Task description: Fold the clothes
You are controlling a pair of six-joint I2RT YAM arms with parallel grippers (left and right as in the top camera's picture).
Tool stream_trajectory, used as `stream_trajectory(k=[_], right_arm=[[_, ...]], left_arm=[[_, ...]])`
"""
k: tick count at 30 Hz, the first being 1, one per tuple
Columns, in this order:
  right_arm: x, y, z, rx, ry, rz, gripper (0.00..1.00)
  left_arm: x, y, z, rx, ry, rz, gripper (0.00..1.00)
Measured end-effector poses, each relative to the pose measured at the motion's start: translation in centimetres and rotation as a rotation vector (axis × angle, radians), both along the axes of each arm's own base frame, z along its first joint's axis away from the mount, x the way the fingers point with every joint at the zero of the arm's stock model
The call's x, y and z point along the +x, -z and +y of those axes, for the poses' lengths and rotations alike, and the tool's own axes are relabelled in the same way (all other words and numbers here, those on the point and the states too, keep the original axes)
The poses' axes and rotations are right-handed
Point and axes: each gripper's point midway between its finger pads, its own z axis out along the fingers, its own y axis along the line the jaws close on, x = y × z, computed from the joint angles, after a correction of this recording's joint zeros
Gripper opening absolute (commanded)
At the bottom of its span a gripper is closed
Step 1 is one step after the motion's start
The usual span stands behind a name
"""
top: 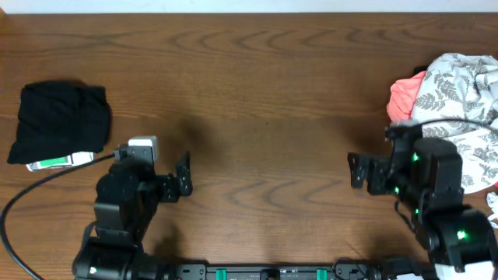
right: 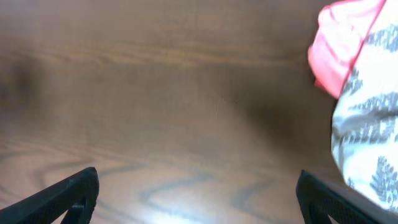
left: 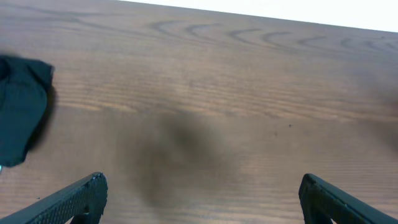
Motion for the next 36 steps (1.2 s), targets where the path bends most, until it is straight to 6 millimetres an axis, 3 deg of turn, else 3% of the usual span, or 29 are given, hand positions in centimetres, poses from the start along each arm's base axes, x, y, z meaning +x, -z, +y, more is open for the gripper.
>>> stream_trajectory(k=[9, 15, 22, 29, 36], right_arm=[[-3.5, 3.6, -0.6, -0.027, 0.001, 0.170, 0.99], [-3.8, 3.8, -0.6, -0.029, 0.001, 0.186, 0.99], [-4.1, 3.2, -0.7, -0.029, -0.002, 0.146, 0.99], [-2.8, -1.5, -1.3, -0.067, -0.038, -0.269, 0.99], [-1.8, -1.9, -2.2, -0.124, -0.021, -0.629, 0.99]], left_arm=[[-2.0, 3.4, 0.5, 0.020, -0.019, 0.150, 0.98], [-3.1, 4.7, 0.7, 0.032, -0.020, 0.220, 0.98], [-3.1, 4.8, 0.7, 0.032, -0.020, 0.222, 0.98], [-3.1, 4.8, 0.7, 0.033, -0.020, 0.223, 0.98], [-3.2, 4.9, 0.8, 0.033, -0.020, 0.225, 0.98]])
